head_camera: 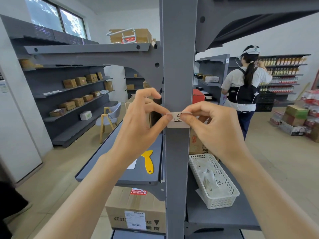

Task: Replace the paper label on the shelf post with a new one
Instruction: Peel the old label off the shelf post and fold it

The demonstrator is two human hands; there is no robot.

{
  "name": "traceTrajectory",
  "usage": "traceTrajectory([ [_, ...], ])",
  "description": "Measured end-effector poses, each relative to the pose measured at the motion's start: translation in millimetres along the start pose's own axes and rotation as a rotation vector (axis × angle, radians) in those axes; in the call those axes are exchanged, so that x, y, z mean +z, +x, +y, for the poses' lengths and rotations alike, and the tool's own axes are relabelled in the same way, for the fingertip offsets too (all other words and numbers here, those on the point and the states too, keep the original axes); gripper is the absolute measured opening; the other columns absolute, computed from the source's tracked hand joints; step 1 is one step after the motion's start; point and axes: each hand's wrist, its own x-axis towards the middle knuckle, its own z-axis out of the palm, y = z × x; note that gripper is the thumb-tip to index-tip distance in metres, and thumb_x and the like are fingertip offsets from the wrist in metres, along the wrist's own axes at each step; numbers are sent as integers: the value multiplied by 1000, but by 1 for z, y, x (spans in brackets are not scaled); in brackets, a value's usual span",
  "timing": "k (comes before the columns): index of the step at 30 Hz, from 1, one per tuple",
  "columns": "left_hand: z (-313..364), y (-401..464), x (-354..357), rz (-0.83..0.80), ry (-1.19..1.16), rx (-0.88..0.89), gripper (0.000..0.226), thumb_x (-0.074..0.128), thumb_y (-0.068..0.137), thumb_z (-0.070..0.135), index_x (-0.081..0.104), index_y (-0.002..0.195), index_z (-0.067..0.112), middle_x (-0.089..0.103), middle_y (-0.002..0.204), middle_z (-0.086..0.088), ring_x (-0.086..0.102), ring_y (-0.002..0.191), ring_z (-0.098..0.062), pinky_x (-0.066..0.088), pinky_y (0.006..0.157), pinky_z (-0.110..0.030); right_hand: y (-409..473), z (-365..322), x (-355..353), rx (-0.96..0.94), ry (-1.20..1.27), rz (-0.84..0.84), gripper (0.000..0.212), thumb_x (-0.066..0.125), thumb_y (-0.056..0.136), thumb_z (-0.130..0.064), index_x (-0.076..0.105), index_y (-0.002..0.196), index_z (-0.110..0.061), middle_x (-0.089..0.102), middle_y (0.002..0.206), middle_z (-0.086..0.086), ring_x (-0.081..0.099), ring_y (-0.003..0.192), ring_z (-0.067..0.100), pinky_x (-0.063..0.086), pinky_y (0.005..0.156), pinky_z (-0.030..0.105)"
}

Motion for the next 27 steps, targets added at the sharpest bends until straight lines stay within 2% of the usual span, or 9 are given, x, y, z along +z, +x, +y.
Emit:
traceTrajectory([
  [7, 3, -4, 4, 52, -128, -35, 34, 76, 88, 15, 50, 109, 13, 53, 96, 43, 60, 97, -9, 56, 81, -42, -9, -6, 1, 28, 35, 32, 16, 78, 89, -27, 72, 104, -27, 75, 75, -20, 62, 65, 5, 48, 60, 17],
  [9, 4, -7, 6, 88, -125, -16, 30, 77, 87, 16, 56, 109, 16, 41, 104, 45, 56, 101, 3, 55, 85, -27, -10, -9, -1, 37, 38, 47, 28, 80, 88, -28, 64, 110, -30, 76, 73, -21, 63, 65, 10, 50, 60, 22],
  [11, 3, -10, 8, 113, -78, 5, 33, 77, 86, 13, 61, 110, -3, 32, 106, 57, 44, 104, 24, 46, 88, -9, -11, -13, 0, 15, 23, 56, 31, 80, 87, -26, 59, 108, -31, 73, 70, -24, 64, 71, 4, 49, 60, 22],
  [13, 3, -11, 9, 96, -35, 20, 45, 79, 84, 13, 56, 111, -15, 28, 107, 67, 36, 105, 33, 40, 92, -7, -12, -17, 2, 0, 58, 71, 30, 80, 88, -22, 55, 102, -30, 72, 71, -22, 64, 71, -3, 42, 58, 12],
  [15, 4, -13, 7, 80, -17, 66, 57, 82, 80, 22, 51, 120, -5, 31, 121, 60, 40, 114, 26, 45, 96, -18, -10, -20, 0, -15, 115, 90, 28, 78, 89, -17, 53, 96, -25, 71, 72, -15, 66, 66, 0, 41, 55, 10],
  [18, 2, -15, 4, 36, -29, 110, 60, 78, 80, 41, 36, 121, 29, 52, 134, 9, 56, 121, -20, 54, 92, -44, -3, -22, -2, -14, 108, 65, 20, 75, 92, -21, 55, 92, -24, 70, 75, -7, 69, 69, 15, 46, 51, 24],
  [19, 1, -14, 4, 39, -7, 117, 56, 74, 80, 45, 34, 118, 37, 52, 131, 7, 57, 118, -26, 53, 91, -47, -1, -22, -2, -5, 100, 52, 18, 74, 93, -22, 57, 91, -24, 70, 77, -7, 69, 74, 17, 48, 53, 23],
  [22, 3, -12, 1, 66, 35, 95, 55, 69, 79, 52, 31, 117, 46, 40, 118, 33, 50, 118, -16, 53, 94, -42, 3, -21, -1, 33, 154, 32, 14, 75, 92, -20, 62, 88, -22, 71, 78, -5, 69, 78, 18, 50, 58, 21],
  [27, 9, -9, -5, 56, 46, 99, 53, 71, 77, 55, 43, 120, 41, 36, 117, 48, 44, 114, -7, 54, 92, -38, 5, -20, -4, 90, 297, 9, 10, 75, 92, -14, 69, 88, -22, 75, 83, 4, 74, 77, 18, 57, 64, 47],
])
